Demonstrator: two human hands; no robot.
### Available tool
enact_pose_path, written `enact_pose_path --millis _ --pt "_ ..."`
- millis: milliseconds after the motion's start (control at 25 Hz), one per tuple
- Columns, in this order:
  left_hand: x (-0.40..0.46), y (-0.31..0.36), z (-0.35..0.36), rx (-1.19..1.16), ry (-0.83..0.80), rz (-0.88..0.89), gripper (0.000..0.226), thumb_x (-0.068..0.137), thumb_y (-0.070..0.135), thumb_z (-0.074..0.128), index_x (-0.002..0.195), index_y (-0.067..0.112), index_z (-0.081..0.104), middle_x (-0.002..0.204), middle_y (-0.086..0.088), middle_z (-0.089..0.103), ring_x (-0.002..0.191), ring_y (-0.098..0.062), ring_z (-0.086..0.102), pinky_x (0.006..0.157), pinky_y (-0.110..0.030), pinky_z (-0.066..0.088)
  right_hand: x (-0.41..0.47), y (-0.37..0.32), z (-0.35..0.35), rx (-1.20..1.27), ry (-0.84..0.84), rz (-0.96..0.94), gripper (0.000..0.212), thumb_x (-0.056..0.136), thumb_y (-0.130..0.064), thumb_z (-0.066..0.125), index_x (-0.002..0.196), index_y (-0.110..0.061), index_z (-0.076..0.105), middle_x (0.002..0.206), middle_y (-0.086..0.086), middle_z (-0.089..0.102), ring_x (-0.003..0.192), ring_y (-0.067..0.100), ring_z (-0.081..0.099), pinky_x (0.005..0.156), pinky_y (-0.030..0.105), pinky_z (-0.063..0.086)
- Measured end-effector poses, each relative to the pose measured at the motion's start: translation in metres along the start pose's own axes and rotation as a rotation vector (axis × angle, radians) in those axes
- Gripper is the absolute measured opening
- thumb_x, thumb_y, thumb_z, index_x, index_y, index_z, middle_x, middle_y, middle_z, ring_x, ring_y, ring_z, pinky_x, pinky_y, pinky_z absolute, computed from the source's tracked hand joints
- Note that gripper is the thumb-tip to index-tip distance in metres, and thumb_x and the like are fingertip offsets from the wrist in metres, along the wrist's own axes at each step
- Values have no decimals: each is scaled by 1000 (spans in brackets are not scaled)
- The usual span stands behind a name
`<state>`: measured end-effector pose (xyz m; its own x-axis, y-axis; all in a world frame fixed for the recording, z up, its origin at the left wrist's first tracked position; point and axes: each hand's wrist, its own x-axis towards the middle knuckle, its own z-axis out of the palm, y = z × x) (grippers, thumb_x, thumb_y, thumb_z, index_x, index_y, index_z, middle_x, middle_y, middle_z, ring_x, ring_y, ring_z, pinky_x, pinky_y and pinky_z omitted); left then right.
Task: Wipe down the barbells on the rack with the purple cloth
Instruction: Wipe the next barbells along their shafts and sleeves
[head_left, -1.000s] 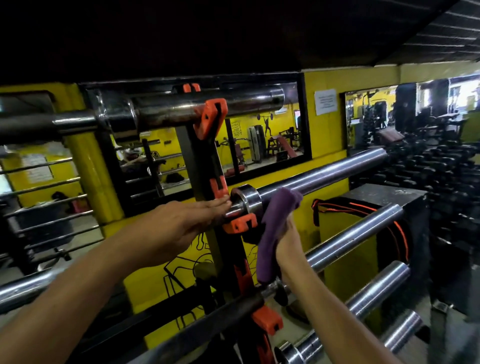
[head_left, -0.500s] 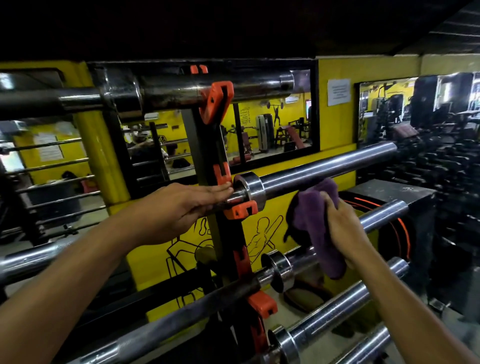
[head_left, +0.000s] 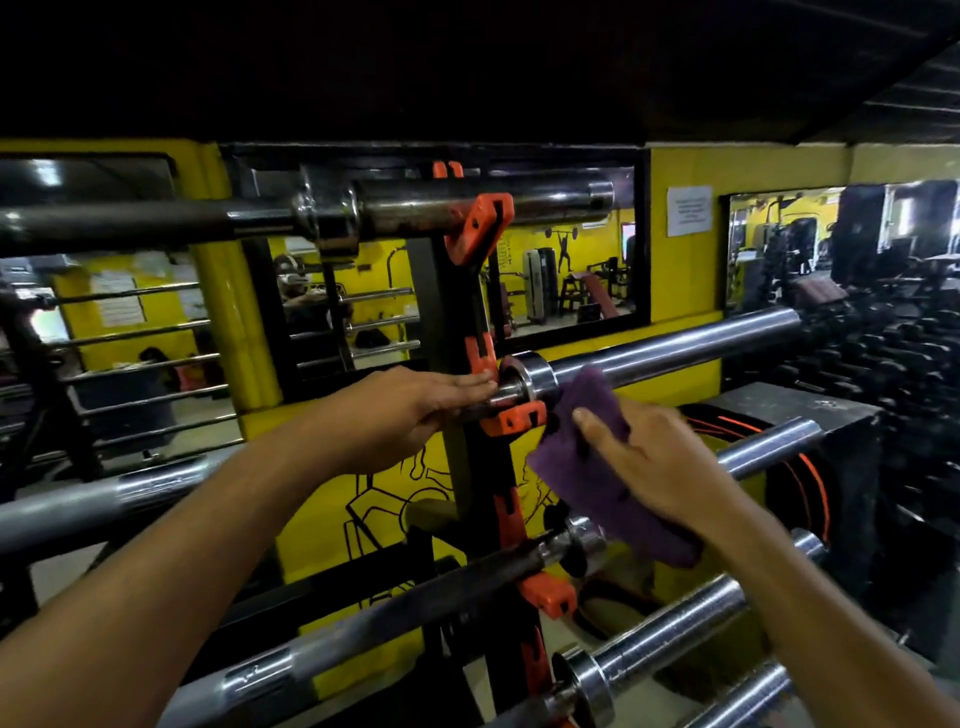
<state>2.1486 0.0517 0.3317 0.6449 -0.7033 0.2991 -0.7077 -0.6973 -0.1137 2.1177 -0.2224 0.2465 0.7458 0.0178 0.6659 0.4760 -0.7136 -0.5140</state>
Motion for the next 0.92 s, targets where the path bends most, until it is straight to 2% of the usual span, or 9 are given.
enact_pose_path --millis 80,160,280,360,480,600,680,760,920 --pt "-13 -4 -4 -23 18 7 59 101 14 50 148 45 35 153 29 32 135 -4 45 107 -40 45 9 -10 -20 -184 151 -163 40 97 -62 40 95 -24 51 95 -10 57 77 11 53 63 29 43" --pt "-27 -8 -7 -11 12 -1 62 100 17 51 146 52 28 152 33 30 132 -1 45 104 -42 48 27 -23 -18 -505 124 -232 51 99 -62 30 122 -21 51 130 -2 51 104 18 50 85 39 47" --pt "-42 -6 -3 77 47 -40 62 102 19 48 148 53 26 151 39 20 136 -2 41 105 -40 46 59 -38 0 -673 -130 -182 69 96 -58 5 144 -26 42 148 -3 43 134 27 34 103 48 30" --pt "-42 0 -1 76 86 -66 61 101 17 48 149 51 30 152 38 21 137 -5 42 99 -30 44 96 -44 0 -689 -339 -142 59 103 -46 13 149 -26 43 146 0 49 143 33 32 107 50 28" --pt "-38 3 -2 37 113 -77 60 100 14 51 147 47 38 152 34 30 136 -4 43 93 -23 41 151 -57 -10 -462 -698 204 50 109 -41 27 145 -13 49 151 9 48 142 29 40 118 45 24" --pt "-38 -2 0 -32 136 -77 56 99 14 54 146 42 44 150 30 36 137 -3 43 106 -26 41 152 -46 -21 -233 -642 395 51 107 -30 43 147 0 42 138 14 53 133 25 45 120 40 29" --pt "-37 -3 0 -27 130 -87 55 99 15 54 146 43 44 150 30 37 137 -3 43 107 -33 43 147 -53 -21 -296 -637 261 46 109 -21 36 147 4 40 127 8 53 126 23 44 119 38 25" --pt "-35 -4 0 -11 122 -87 56 98 15 55 145 43 44 150 30 37 136 -4 44 106 -34 44 134 -49 -9 -326 -551 82 42 109 -37 33 135 -14 57 134 9 59 129 26 51 116 44 31" --pt "-34 -2 -1 -15 143 -87 54 99 16 56 143 44 46 147 31 39 136 -2 43 106 -26 40 95 -21 0 -267 -163 -233 55 97 -62 43 113 -15 68 111 3 71 102 24 64 87 39 47"
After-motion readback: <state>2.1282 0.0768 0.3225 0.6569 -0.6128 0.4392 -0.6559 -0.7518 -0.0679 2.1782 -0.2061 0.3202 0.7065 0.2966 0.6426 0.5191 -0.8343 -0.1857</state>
